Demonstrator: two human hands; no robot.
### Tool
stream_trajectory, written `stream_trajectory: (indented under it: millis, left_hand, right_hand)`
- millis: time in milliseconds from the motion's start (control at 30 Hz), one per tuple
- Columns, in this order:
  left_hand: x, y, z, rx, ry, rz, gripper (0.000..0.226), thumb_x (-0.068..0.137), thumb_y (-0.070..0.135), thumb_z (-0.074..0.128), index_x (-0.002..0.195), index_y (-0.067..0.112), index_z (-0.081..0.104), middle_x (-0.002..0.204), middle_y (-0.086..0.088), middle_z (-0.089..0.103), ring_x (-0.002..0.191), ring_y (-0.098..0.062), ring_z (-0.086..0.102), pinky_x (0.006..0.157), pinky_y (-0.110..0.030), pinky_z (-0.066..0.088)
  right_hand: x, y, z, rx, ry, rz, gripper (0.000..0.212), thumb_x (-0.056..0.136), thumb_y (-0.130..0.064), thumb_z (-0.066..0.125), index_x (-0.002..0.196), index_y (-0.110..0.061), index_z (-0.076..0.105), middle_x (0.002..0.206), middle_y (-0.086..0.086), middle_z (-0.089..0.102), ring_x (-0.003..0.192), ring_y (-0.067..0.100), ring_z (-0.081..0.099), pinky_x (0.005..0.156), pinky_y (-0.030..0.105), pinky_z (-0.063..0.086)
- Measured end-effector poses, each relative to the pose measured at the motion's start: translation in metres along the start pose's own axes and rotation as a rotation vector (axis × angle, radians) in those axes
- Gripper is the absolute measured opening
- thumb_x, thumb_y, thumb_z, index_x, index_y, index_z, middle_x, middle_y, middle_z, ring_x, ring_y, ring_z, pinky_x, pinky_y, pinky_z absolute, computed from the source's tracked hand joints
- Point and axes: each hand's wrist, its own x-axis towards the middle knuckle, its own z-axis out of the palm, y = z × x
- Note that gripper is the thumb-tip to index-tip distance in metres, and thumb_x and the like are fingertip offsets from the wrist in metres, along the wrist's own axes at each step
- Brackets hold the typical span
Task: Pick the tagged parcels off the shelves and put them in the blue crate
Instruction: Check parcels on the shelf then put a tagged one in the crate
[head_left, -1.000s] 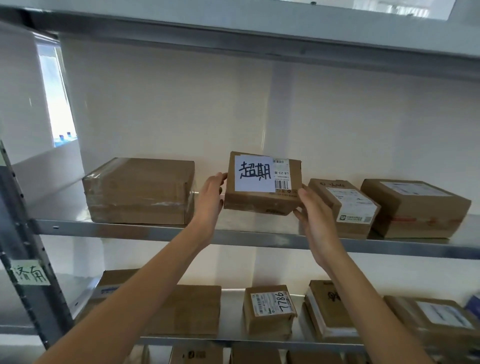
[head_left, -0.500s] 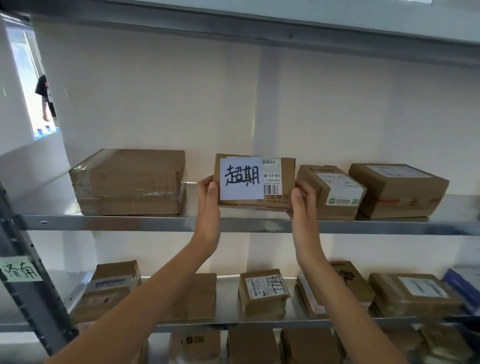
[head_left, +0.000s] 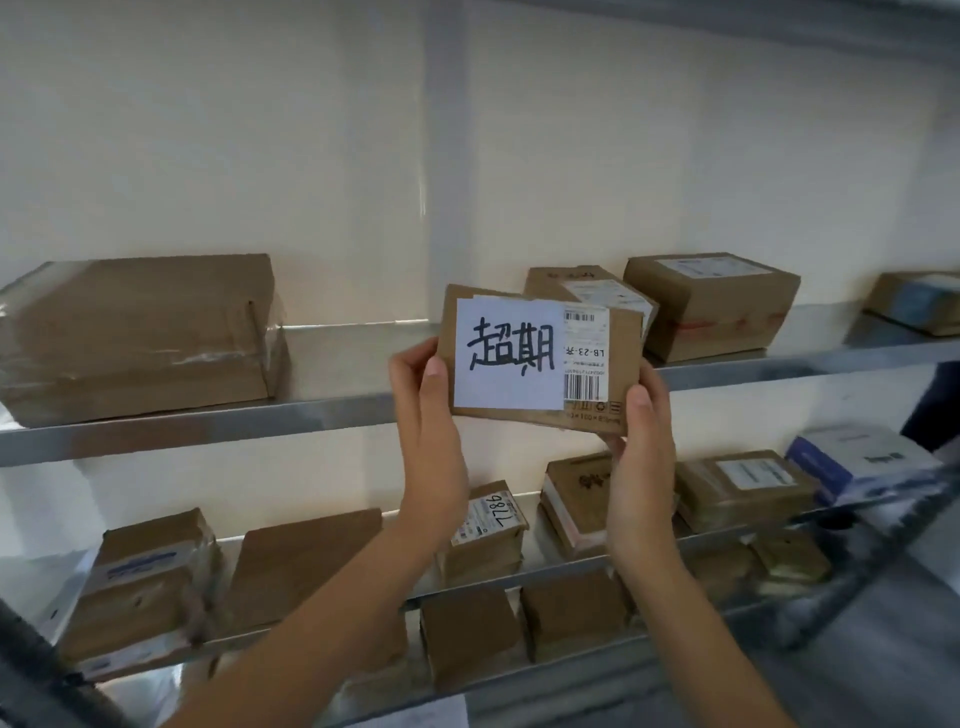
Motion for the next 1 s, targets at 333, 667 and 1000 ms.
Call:
stream_trajectory:
  millis: [333, 667, 1000]
  left_hand:
    - [-0.069, -0.07, 0.114, 0.089, -0.366, -0.284, 0.015, 0.102, 0.028, 0.04, 0.104, 0.024, 0.054, 0.102, 0.008, 0.065, 0.095, -0.002, 0.06, 0.075, -0.01, 0.048]
    - [-0.178, -0.118, 0.244, 0.085, -0.732, -0.525, 0.021, 0.101, 0.031, 0.043, 0.116, 0.025, 0.056, 0.104, 0.022, 0.062, 0.087, 0.021, 0.056, 0.07, 0.001, 0.043]
    - [-0.3, -0.149, 0.352, 0.062, -1.063, -0.646, 0.038, 0.102, 0.035, 0.041, 0.137, 0.027, 0.052, 0.122, 0.012, 0.062, 0.111, -0.002, 0.055, 0.082, -0.014, 0.043]
  right_hand:
    - [-0.018, 0.009, -0.146, -0.148, 0.429, 0.083, 0.026, 0.09, -0.052, 0.037, 0.11, -0.063, 0.049, 0.104, -0.036, 0.063, 0.097, -0.015, 0.059, 0.068, 0.002, 0.046]
    - [-0.063, 0.003, -0.321, -0.237, 0.781, 0.162, 0.031, 0.103, -0.036, 0.038, 0.13, -0.039, 0.051, 0.12, -0.016, 0.06, 0.101, -0.014, 0.055, 0.082, 0.012, 0.045]
    - [-0.132, -0.01, -0.454, -0.288, 1.05, 0.222, 0.034, 0.103, -0.037, 0.038, 0.136, -0.036, 0.046, 0.126, -0.012, 0.054, 0.105, -0.01, 0.05, 0.077, 0.01, 0.039]
